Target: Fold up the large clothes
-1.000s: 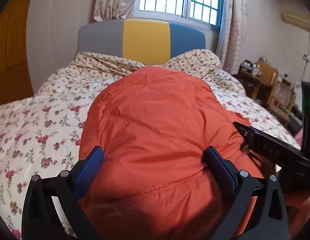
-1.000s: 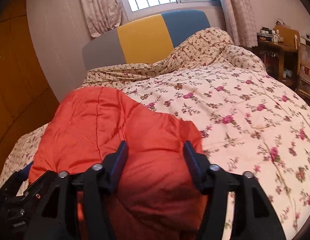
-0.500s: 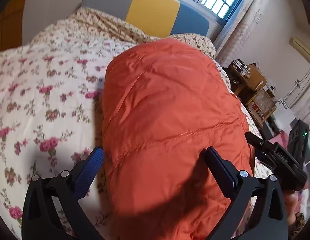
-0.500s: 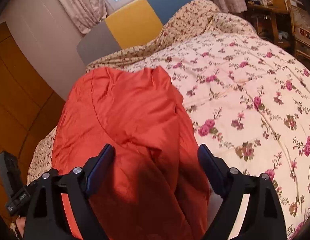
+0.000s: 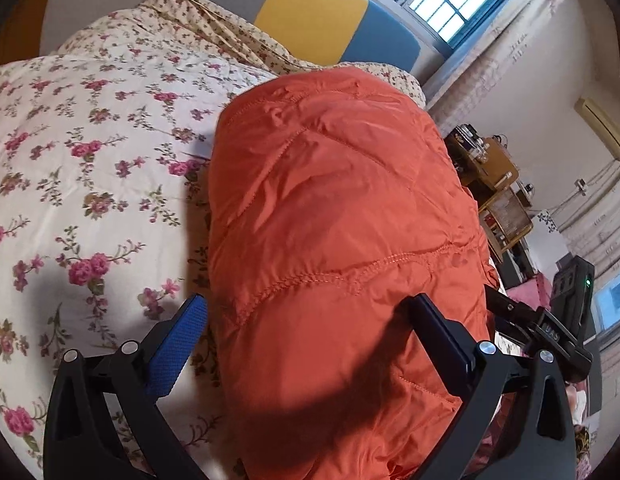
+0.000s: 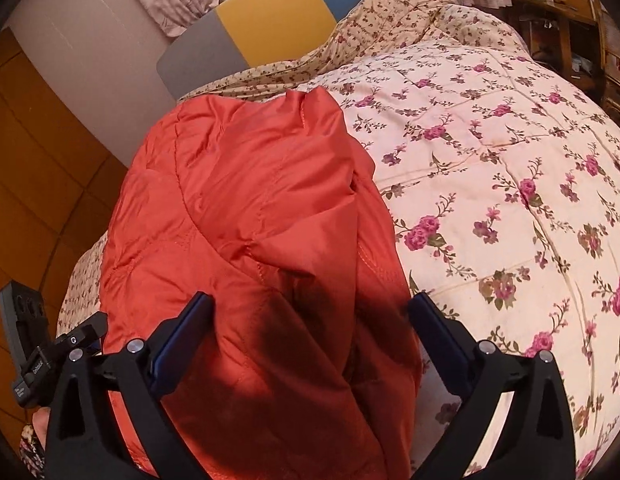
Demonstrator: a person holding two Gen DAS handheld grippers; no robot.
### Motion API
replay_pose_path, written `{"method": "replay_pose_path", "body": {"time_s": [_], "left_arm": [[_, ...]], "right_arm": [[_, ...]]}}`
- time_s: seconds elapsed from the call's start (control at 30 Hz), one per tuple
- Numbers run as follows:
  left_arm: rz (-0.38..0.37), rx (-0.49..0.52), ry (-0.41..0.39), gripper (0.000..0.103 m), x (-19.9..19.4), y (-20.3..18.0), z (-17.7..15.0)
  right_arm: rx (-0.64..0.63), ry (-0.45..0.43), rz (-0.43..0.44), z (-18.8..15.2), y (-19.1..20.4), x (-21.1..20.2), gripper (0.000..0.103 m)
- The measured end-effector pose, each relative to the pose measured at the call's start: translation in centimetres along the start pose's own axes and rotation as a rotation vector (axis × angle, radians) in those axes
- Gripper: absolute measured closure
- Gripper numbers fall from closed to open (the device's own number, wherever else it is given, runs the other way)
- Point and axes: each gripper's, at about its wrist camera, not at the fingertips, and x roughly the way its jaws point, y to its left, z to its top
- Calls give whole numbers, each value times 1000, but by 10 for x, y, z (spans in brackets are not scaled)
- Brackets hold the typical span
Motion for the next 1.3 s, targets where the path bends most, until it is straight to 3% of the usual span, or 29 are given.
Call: {"method": "replay_pose_path", "body": {"time_s": [0.13,0.5,0.6,0.77,0.83,1.0,1.13,1.3], "left_arm": [[-11,21,10,3,3,-4,2],[-79,-11,51,3,17,14,5],[-101,-37,61,3,21,18,3],[-71,23,65,4,21,0,4],[-51,69,35,9,14,-12,3],[-40,134,-44,20,-5,-29,4],[-9,209,-130,22,-25,-40,9],[9,192,-196,22,-54,-20,14]], "right_arm": [[3,25,30,4,-4,8,2],[120,163,259,20,-31,46,2],[101,179,306,22,-32,52,2],[74,165,384,24,-28,52,22],[71,150,403,22,-27,49,27],[49,82,447,22,-21,38,29],[33,24,495,23,3,34,29],[-16,23,528,24,46,53,29]]}}
